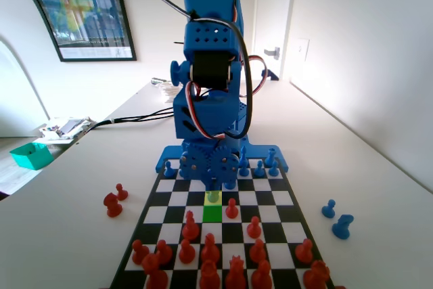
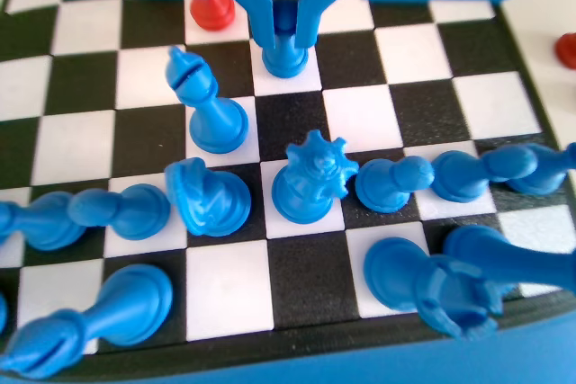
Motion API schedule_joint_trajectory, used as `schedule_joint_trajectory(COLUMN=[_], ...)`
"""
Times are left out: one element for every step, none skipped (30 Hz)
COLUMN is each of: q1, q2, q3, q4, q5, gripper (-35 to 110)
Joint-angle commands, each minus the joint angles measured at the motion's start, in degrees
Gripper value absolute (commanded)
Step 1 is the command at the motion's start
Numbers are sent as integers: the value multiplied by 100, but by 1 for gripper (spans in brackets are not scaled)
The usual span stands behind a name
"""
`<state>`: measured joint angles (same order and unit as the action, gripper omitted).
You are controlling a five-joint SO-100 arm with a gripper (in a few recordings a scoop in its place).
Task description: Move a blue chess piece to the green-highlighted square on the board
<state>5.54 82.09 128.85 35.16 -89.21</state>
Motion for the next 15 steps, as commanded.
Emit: schedule_joint_trajectory(q1=[97, 97, 105, 105, 105, 97, 97, 97, 88, 88, 88, 97, 97, 105, 114], q2=[105, 105, 105, 105, 105, 114, 114, 123, 123, 123, 123, 123, 123, 114, 114], q3=[26, 26, 18, 0, -26, -70, -141, -237, -352, -457, -554, -642, -729, -809, -879], q4=[0, -9, -9, -9, 0, 44, 123, 246, 360, 457, 510, 519, 536, 562, 589], q5=[-88, -88, -88, -70, -53, -44, -26, 0, 18, 35, 79, 132, 158, 193, 202], gripper=[1, 1, 1, 1, 1, 1, 1, 1, 1, 1, 1, 1, 1, 1, 1])
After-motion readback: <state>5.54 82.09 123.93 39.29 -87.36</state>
